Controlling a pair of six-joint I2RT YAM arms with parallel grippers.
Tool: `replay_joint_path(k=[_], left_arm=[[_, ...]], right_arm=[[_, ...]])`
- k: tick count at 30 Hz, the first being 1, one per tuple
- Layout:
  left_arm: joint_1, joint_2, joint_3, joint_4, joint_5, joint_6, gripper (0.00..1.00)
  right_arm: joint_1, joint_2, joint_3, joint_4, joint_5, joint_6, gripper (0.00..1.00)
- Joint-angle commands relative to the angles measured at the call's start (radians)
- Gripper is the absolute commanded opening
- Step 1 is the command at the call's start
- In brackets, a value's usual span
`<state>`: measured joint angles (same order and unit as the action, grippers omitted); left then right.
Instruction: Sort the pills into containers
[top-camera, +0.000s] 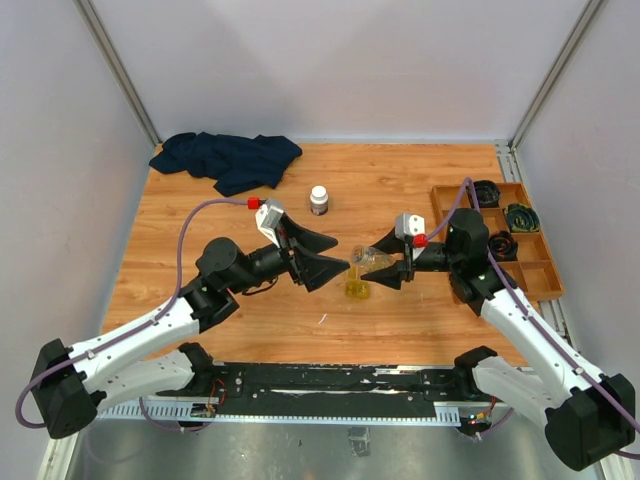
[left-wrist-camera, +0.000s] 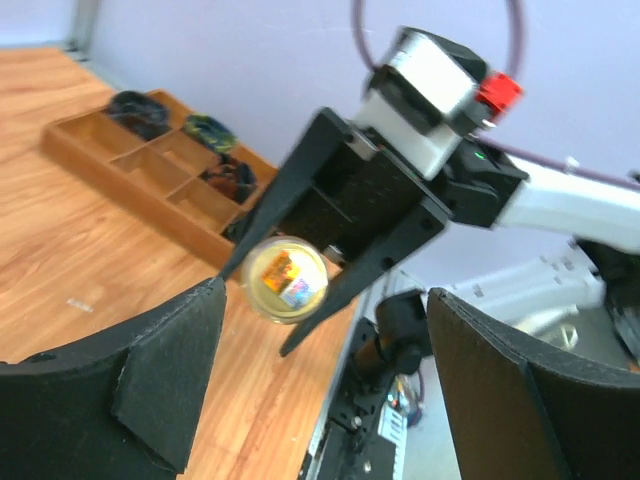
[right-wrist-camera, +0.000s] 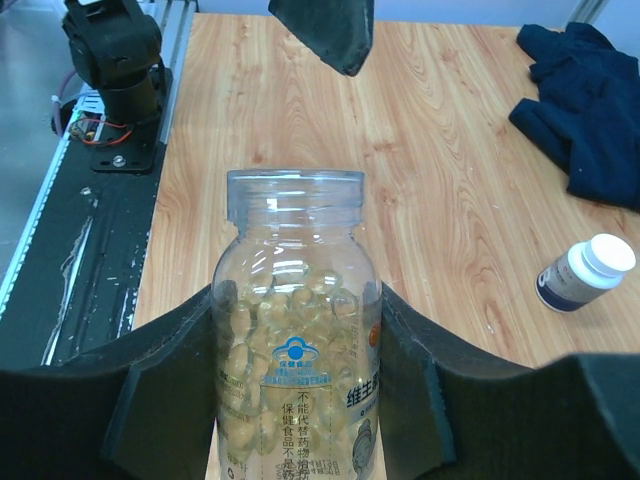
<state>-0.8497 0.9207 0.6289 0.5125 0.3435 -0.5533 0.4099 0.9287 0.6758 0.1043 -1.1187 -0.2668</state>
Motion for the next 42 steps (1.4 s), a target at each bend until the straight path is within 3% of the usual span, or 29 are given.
replay_joint_path(k=[1,9,16,24,28,34,42], left_arm=[[-0.056,0.006,0.031,-0.111,-0.295,-0.070,0.85],[-0.131,0.067,0.079,-0.138,-0.420,-0.050,0.85],[-0.138,0.127,0.124,-0.137,-0.406,-0.042,0.80],[-0.139,0.181,0.163,-0.137,-0.356,-0.039,0.61],[-0.138,0.189,0.172,-0.145,-0.342,-0.038,0.56],[-0.139,0.197,0.178,-0.161,-0.316,-0.034,0.51],[-0.139,0.199,0.180,-0.186,-0.300,-0.028,0.51]], right_arm=[[0.006,0.004,0.036,0.006,0.052,-0.012,0.00],[0.004,0.009,0.035,0.006,0.055,-0.013,0.01],[0.004,0.010,0.037,0.004,0.055,-0.014,0.00],[0.004,0.009,0.037,0.002,0.053,-0.016,0.01],[0.004,0.009,0.037,0.003,0.051,-0.017,0.00],[0.004,0.009,0.036,0.002,0.052,-0.016,0.01],[0.004,0.007,0.036,0.002,0.051,-0.017,0.01]])
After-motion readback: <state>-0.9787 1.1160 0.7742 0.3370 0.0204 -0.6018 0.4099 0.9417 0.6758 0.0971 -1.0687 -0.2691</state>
